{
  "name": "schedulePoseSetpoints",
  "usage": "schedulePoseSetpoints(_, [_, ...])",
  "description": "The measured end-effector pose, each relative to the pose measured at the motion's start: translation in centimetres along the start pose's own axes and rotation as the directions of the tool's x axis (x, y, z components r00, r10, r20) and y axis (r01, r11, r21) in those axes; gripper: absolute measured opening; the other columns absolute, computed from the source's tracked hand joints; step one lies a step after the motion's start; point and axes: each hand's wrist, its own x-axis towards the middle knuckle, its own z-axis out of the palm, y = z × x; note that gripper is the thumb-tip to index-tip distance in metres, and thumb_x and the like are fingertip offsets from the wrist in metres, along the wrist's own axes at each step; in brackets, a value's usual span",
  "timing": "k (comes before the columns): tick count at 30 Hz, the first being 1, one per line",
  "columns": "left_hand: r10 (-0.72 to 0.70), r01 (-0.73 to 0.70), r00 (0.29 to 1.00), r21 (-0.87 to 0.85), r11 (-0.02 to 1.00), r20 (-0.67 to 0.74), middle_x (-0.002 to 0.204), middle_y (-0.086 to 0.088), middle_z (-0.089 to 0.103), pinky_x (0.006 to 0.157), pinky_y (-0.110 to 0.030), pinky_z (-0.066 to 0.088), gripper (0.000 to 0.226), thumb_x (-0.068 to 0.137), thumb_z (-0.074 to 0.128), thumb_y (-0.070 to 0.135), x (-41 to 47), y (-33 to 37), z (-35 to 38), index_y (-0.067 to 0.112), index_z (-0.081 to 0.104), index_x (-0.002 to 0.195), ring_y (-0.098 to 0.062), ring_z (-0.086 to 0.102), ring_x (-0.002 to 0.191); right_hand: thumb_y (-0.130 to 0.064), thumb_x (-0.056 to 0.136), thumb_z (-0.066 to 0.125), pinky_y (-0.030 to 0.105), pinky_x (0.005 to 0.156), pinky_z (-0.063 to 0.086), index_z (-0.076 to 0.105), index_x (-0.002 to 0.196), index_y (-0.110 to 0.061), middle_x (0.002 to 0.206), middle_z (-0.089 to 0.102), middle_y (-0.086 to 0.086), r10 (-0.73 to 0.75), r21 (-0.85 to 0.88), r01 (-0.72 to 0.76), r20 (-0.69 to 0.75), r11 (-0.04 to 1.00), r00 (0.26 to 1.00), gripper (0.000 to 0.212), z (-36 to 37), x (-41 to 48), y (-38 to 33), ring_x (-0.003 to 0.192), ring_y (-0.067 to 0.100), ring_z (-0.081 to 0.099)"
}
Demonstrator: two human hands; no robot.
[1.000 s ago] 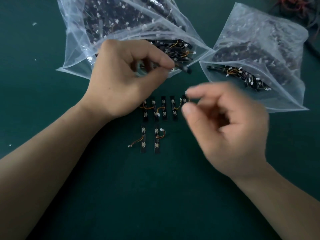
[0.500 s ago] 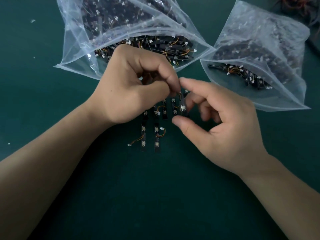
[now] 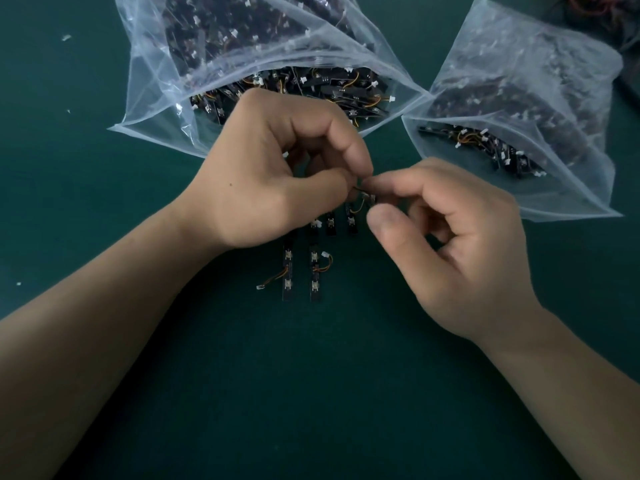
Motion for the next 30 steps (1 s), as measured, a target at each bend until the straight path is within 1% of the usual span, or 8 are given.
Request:
schedulePoseSetpoints(2, [0.005, -0.005, 1.000, 0.006, 1.000, -0.001, 0.079, -0.010, 0.074, 0.056, -0.048, 0.047, 0.015, 0.085, 0.069, -0.011, -0.03, 0.00, 0.13, 0.003, 0.074, 0.087, -0.034, 0.068, 0.066, -0.013, 0.094, 0.074, 0.018, 0.065, 0.037, 0.075, 0.100, -0.010, 0.085, 0.063, -0.009, 0.004, -0.004, -0.005, -0.006, 1.000, 1.000, 0.006, 0.01, -0.04, 0.10, 0.069, 0.017, 0.055])
schedulePoseSetpoints(6, [0.011, -0.011, 1.000, -0.013, 1.000, 0.017, 0.077, -0.007, 0.075, 0.057, -0.049, 0.049, 0.014, 0.086, 0.071, -0.010, 0.03, -0.08, 0.14, 0.004, 0.075, 0.087, -0.034, 0.069, 0.067, -0.014, 0.087, 0.083, 0.019, 0.061, 0.039, 0.072, 0.099, -0.015, 0.086, 0.069, -0.009, 0.025, -0.033, -0.026, -0.036, 0.999, 0.999, 0.016, 0.13, -0.14, 0.25, 0.066, 0.017, 0.053])
schedulePoseSetpoints(9, [0.039, -0.038, 0.998, -0.014, 0.999, 0.052, 0.082, -0.004, 0.076, 0.061, -0.045, 0.054, 0.013, 0.088, 0.073, -0.009, 0.07, 0.00, 0.08, 0.004, 0.075, 0.090, -0.025, 0.073, 0.071, -0.015, 0.091, 0.080, 0.032, 0.056, 0.046, 0.073, 0.102, -0.015, 0.085, 0.071, -0.010, 0.029, 0.003, -0.029, -0.058, 1.000, 0.998, 0.013, 0.17, -0.28, 0.36, 0.061, 0.020, 0.057])
schedulePoseSetpoints(12, [0.050, -0.048, 0.995, -0.021, 0.999, 0.087, 0.084, -0.008, 0.076, 0.061, -0.051, 0.054, 0.009, 0.089, 0.073, -0.007, 0.10, 0.01, -0.04, 0.002, 0.073, 0.093, -0.027, 0.074, 0.073, -0.012, 0.095, 0.076, 0.040, 0.056, 0.048, 0.074, 0.104, -0.019, 0.086, 0.074, -0.009, 0.041, 0.019, -0.039, -0.072, 0.999, 0.997, 0.012, 0.02, -0.23, 0.48, 0.062, 0.024, 0.064])
schedulePoseSetpoints(17, [0.066, -0.064, 0.993, -0.017, 0.998, 0.097, 0.086, -0.010, 0.075, 0.064, -0.053, 0.055, 0.008, 0.091, 0.071, -0.007, 0.00, -0.03, -0.01, 0.001, 0.072, 0.094, -0.025, 0.075, 0.076, -0.012, 0.093, 0.077, 0.034, 0.053, 0.044, 0.073, 0.101, -0.025, 0.082, 0.072, -0.010, 0.045, -0.015, -0.046, -0.071, 0.999, 0.996, 0.016, -0.09, -0.09, 0.33, 0.059, 0.020, 0.056])
schedulePoseSetpoints(21, [0.081, -0.081, 0.993, -0.011, 0.997, 0.080, 0.087, -0.011, 0.075, 0.063, -0.053, 0.054, 0.004, 0.092, 0.072, -0.005, -0.01, -0.10, 0.01, -0.002, 0.071, 0.095, -0.028, 0.075, 0.076, -0.012, 0.093, 0.078, 0.018, 0.057, 0.036, 0.071, 0.096, -0.024, 0.082, 0.062, -0.021, 0.027, -0.060, -0.031, -0.063, 0.998, 0.998, 0.015, -0.14, 0.16, 0.09, 0.061, 0.017, 0.051])
schedulePoseSetpoints(27, [0.069, -0.071, 0.993, 0.021, 0.997, 0.094, 0.088, -0.005, 0.077, 0.061, -0.047, 0.052, 0.017, 0.094, 0.079, 0.018, 0.03, 0.03, 0.11, 0.005, 0.076, 0.103, -0.025, 0.072, 0.075, -0.010, 0.094, 0.077, 0.014, 0.063, 0.032, 0.072, 0.090, -0.015, 0.081, 0.056, -0.023, -0.014, -0.084, 0.009, -0.064, 0.996, 0.998, 0.008, -0.07, 0.06, -0.25, 0.064, 0.005, 0.050])
schedulePoseSetpoints(30, [0.088, -0.092, 0.991, 0.031, 0.995, 0.096, 0.088, -0.008, 0.077, 0.062, -0.045, 0.052, 0.023, 0.102, 0.069, 0.025, 0.10, -0.25, -0.01, 0.004, 0.079, 0.105, -0.028, 0.072, 0.075, -0.009, 0.093, 0.077, 0.014, 0.061, 0.033, 0.073, 0.090, -0.015, 0.079, 0.057, -0.024, -0.014, -0.074, 0.008, -0.085, 0.997, 0.996, 0.008, -0.10, -0.04, -0.35, 0.062, 0.008, 0.051])
